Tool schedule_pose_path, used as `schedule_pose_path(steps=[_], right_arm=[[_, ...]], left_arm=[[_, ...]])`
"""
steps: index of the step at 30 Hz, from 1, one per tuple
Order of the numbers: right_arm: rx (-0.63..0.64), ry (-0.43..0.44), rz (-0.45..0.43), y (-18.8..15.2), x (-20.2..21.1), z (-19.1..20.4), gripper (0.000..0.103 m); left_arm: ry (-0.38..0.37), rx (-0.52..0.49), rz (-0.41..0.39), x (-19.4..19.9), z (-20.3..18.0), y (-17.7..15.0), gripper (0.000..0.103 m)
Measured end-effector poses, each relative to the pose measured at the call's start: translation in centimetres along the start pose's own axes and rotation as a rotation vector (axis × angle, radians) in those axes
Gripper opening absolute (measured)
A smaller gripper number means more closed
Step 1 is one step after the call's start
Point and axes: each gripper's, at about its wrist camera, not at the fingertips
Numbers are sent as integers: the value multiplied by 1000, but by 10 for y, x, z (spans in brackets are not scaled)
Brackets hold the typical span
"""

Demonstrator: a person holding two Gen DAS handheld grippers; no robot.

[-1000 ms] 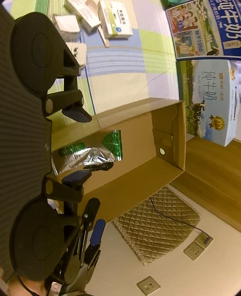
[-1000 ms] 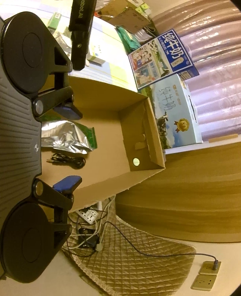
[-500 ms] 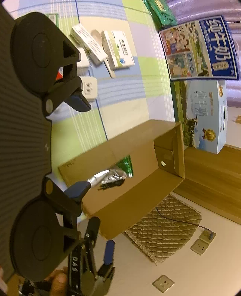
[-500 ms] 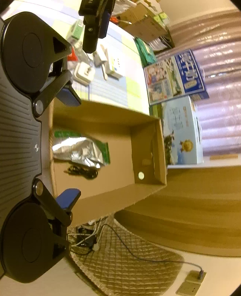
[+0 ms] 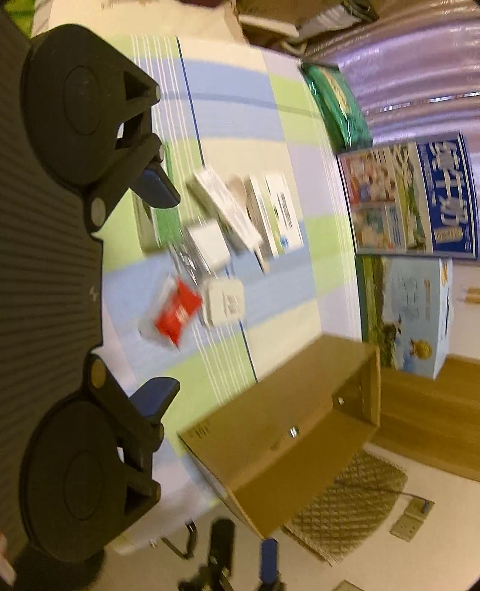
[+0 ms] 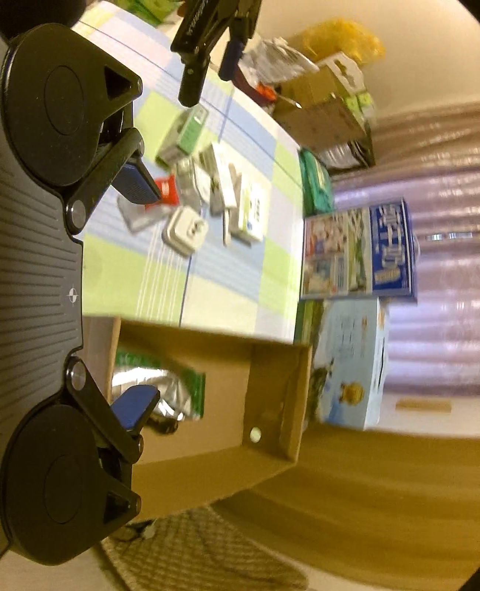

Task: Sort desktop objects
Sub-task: 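Withdraw both tools from the box back over the table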

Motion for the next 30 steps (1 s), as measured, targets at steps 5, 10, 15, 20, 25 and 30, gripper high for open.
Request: schedule_pose_path(steps=[5, 10, 15, 20, 25, 30], right_arm=[[62, 36, 14, -3, -8, 28, 101], [101, 62, 36, -10, -16, 47, 101], [138, 85, 65, -21, -27, 63, 101], [159, 97, 94, -30, -43, 71, 101], [160, 111, 121, -37, -59, 73, 101], [159, 124, 142, -42, -79, 74, 101]], left_arm=[[34, -42, 16, 6, 24, -26, 96], [67, -119, 46, 6, 37, -51, 96], [63, -152, 79, 0, 46, -69, 96], [59, -201, 102, -11, 43, -80, 96], [35, -204, 116, -24, 43, -84, 96], [18, -198, 133, -38, 42, -87, 96]])
Point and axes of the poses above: each gripper's, at about its wrist camera, not at the fingertips, and x roughly against the way its jaws point, z to its left, y to its top, and after that the axes turned 2 degrees about -x, right-handed
